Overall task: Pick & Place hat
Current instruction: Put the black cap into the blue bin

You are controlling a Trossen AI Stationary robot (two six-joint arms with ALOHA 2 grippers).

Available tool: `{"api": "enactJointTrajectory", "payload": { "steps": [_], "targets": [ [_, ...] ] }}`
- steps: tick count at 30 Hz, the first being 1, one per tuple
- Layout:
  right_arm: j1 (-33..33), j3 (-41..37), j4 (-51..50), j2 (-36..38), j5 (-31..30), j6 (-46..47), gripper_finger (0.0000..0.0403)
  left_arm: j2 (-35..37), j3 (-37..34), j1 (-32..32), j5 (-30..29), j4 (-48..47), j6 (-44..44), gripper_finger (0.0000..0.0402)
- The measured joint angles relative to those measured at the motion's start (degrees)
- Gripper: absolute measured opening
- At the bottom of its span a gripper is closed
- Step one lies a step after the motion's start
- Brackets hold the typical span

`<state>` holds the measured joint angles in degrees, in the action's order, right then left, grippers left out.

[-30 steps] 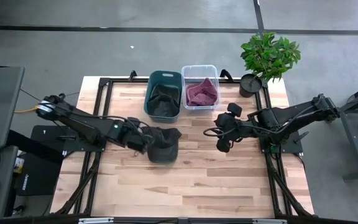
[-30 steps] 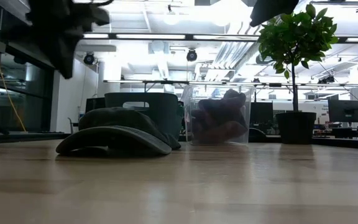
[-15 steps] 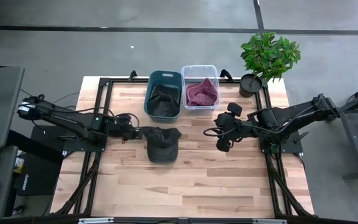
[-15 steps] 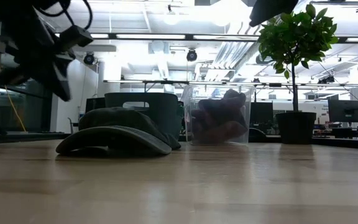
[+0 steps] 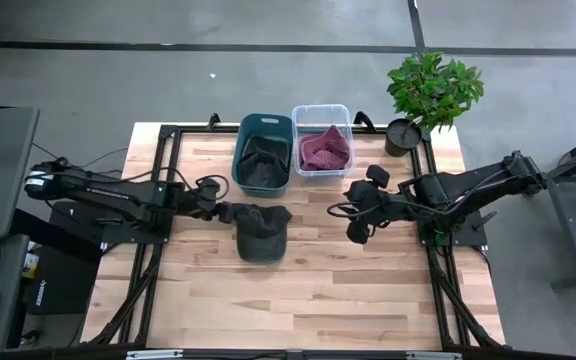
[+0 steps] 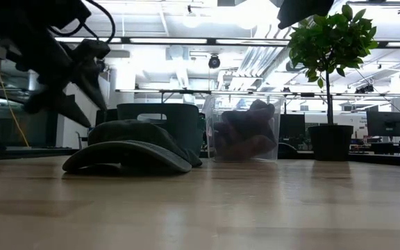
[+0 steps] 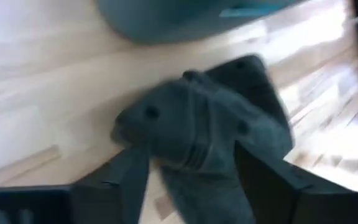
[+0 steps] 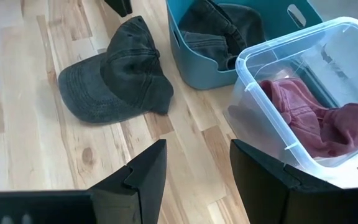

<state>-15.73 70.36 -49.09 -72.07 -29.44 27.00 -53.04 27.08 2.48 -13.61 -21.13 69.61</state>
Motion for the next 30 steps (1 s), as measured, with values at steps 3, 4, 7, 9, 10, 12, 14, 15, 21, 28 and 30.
{"api": "enactJointTrajectory", "payload": {
  "steps": [3, 4, 7, 9, 10, 12, 14, 15, 21, 28, 30],
  "targets": [
    [0.0, 0.01, 0.06, 0.0, 0.51, 0.1, 0.0172, -0.06, 0.0, -0.13, -0.26, -0.63, 0.93, 0.0262],
    [0.0, 0.01, 0.08, 0.0, 0.49, 0.11, 0.0172, -0.06, -0.02, -0.29, -0.23, -0.78, 1.45, 0.0276],
    [0.0, 0.01, 0.06, 0.0, 0.46, 0.07, 0.0172, -0.07, 0.03, -0.35, -0.08, -1.94, 3.46, 0.031],
    [0.0, 0.01, 0.06, 0.0, 0.38, 0.06, 0.0172, -0.87, 0.03, -0.35, -0.29, -3.26, 4.85, 0.0328],
    [0.0, 0.01, 0.06, 0.0, 0.22, 0.06, 0.0172, -1.26, 0.01, -0.35, -0.3, -3.96, 5.4, 0.0334],
    [0.0, 0.01, 0.06, 0.0, 0.05, 0.02, 0.0172, -1.55, 0.01, -0.35, -0.46, -4.71, 5.46, 0.0343],
    [0.0, 0.01, 0.06, 0.0, -0.05, -0.16, 0.0172, -1.6, 0.01, -0.35, -1.38, -4.41, 4.61, 0.0346],
    [0.0, 0.01, 0.06, 0.0, -0.12, -0.24, 0.0172, -1.79, 0.01, -0.35, -2.1, -4.12, 4.07, 0.0346],
    [0.0, 0.06, 0.05, 0.0, 0.0, -0.39, 0.0172, -4.86, 0.08, -0.39, -2.07, 0.24, 2.27, 0.0347],
    [0.0, 0.08, 0.06, 0.0, 0.77, -0.11, 0.0172, -11.13, 0.05, -1.87, -0.29, 2.13, 1.26, 0.0347],
    [0.0, 0.08, 0.05, 0.0, 1.18, -0.07, 0.0172, -12.95, 0.05, -2.91, 1.6, 3.82, 0.92, 0.0347]
  ]
}}
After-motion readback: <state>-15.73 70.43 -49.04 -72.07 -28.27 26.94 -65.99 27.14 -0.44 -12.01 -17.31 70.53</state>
